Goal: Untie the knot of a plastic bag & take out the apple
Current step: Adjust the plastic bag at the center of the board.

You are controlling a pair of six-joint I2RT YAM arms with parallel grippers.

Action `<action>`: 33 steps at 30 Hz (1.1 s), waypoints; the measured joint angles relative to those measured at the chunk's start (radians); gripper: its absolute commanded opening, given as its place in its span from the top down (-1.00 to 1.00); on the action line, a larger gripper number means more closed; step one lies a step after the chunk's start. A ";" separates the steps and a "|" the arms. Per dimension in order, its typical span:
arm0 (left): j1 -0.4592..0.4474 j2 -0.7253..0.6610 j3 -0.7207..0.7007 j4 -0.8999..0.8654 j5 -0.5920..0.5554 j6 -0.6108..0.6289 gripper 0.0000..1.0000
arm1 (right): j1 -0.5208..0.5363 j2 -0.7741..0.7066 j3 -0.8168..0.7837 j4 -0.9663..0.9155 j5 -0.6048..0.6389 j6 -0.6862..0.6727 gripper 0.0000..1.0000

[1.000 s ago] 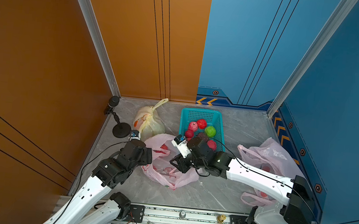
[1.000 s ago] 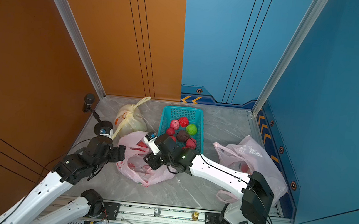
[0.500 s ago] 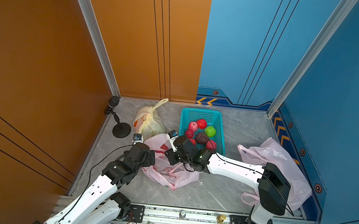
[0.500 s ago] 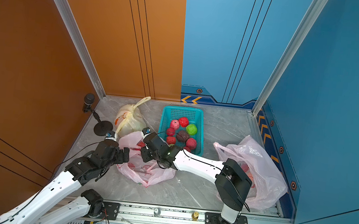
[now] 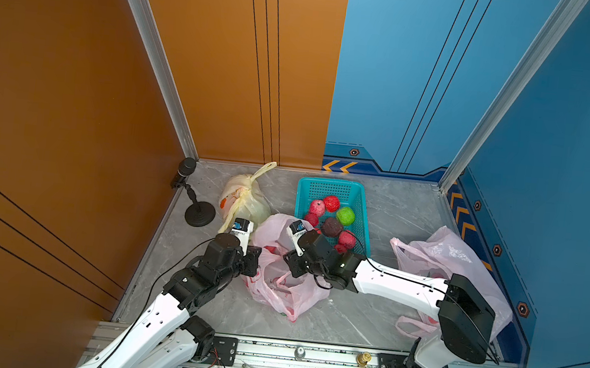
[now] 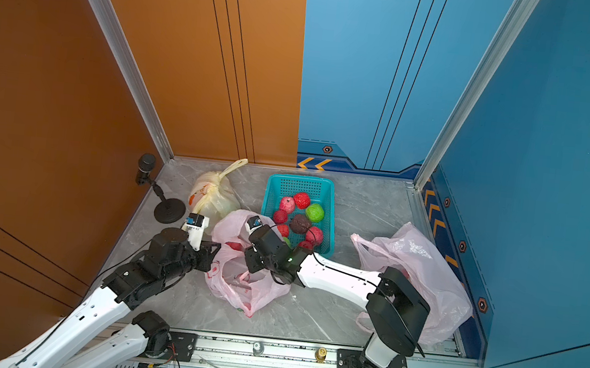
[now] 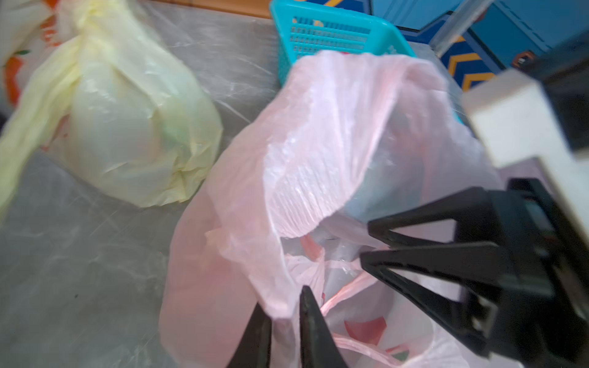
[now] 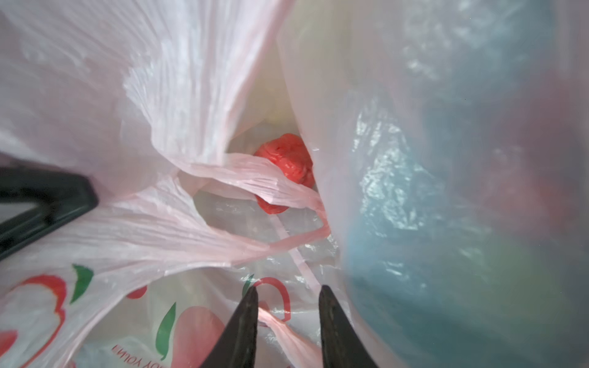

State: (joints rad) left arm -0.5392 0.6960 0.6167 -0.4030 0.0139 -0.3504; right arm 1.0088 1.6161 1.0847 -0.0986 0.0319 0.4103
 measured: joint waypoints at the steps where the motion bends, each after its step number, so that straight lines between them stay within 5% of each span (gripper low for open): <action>1: -0.029 -0.002 0.002 0.009 0.021 0.014 0.61 | -0.006 -0.016 -0.016 0.006 0.000 0.003 0.31; 10: -0.160 -0.017 -0.018 0.091 0.137 0.059 0.63 | -0.033 -0.145 -0.168 0.058 0.013 0.010 0.28; 23: -0.096 -0.211 -0.325 0.142 -0.018 -0.104 0.74 | -0.003 -0.290 -0.298 0.135 -0.113 -0.132 0.28; 27: -0.096 -0.266 -0.369 0.112 -0.076 -0.174 0.99 | 0.021 -0.252 -0.296 0.120 -0.132 -0.164 0.30; 33: -0.097 -0.335 -0.396 0.028 -0.135 -0.271 1.00 | 0.057 -0.143 -0.296 0.037 -0.085 -0.164 0.33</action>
State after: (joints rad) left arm -0.6357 0.3607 0.2207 -0.3748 -0.1207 -0.6216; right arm 1.0660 1.4731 0.7883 -0.0612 -0.0528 0.2462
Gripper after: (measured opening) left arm 0.049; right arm 0.340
